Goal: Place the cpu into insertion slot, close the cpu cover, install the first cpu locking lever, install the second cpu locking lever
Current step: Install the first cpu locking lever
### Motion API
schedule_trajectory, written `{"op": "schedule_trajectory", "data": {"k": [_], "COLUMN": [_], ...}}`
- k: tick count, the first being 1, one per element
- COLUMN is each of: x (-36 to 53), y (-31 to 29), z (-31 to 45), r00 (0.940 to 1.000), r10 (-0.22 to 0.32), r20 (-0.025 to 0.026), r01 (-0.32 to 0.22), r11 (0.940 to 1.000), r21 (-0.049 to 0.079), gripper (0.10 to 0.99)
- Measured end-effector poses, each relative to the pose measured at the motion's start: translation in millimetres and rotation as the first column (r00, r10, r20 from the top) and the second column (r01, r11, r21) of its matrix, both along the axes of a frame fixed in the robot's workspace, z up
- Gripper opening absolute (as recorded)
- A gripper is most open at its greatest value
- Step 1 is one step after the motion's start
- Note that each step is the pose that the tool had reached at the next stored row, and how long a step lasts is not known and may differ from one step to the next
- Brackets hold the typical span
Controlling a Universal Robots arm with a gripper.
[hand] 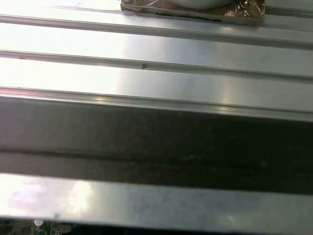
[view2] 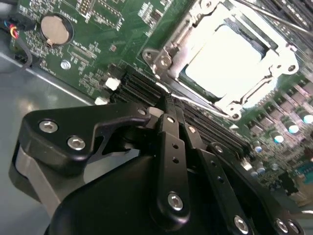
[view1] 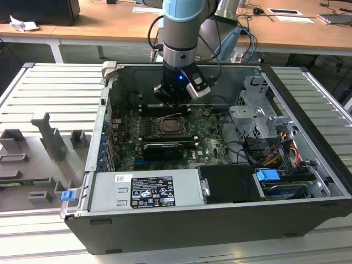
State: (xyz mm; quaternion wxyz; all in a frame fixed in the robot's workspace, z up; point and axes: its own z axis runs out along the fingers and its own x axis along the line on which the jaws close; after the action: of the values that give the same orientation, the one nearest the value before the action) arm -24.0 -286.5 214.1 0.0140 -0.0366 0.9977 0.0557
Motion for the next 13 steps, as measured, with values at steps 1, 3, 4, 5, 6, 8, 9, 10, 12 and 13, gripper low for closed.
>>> {"op": "schedule_trajectory", "data": {"k": [1,3,4,5,6,8,9,10,12,13], "x": [-1.5,-4.2,-5.6,-7.0,-7.9,-9.6,-9.6,-9.3,-8.2,-7.5], "y": [0.0,0.0,0.0,0.0,-0.2,-1.1,-2.3,-2.5,-2.6,-2.6], "z": [1.9,8.0,13.0,15.3,15.4,15.5,15.0,14.2,12.7,11.8], "r00": [1.0,1.0,1.0,1.0,1.0,1.0,1.0,1.0,1.0,1.0], "r10": [0.0,0.0,0.0,0.0,0.0,0.0,0.0,0.0,0.0,0.0], "r20": [0.0,0.0001,0.0,0.0,0.0001,-0.0001,0.0,0.0002,0.0,0.0], "r01": [0.0,0.0,0.0,0.0,0.0,0.0,0.0,0.0,0.0,0.0], "r11": [1.0,1.0,1.0,1.0,1.0,1.0,1.0,1.0,1.0,1.0], "r21": [0.001,0.005,0.005,0.005,0.006,0.006,0.006,0.006,0.006,0.006], "gripper": [0.106,0.106,0.106,0.106,0.106,0.106,0.106,0.106,0.106,0.106]}}
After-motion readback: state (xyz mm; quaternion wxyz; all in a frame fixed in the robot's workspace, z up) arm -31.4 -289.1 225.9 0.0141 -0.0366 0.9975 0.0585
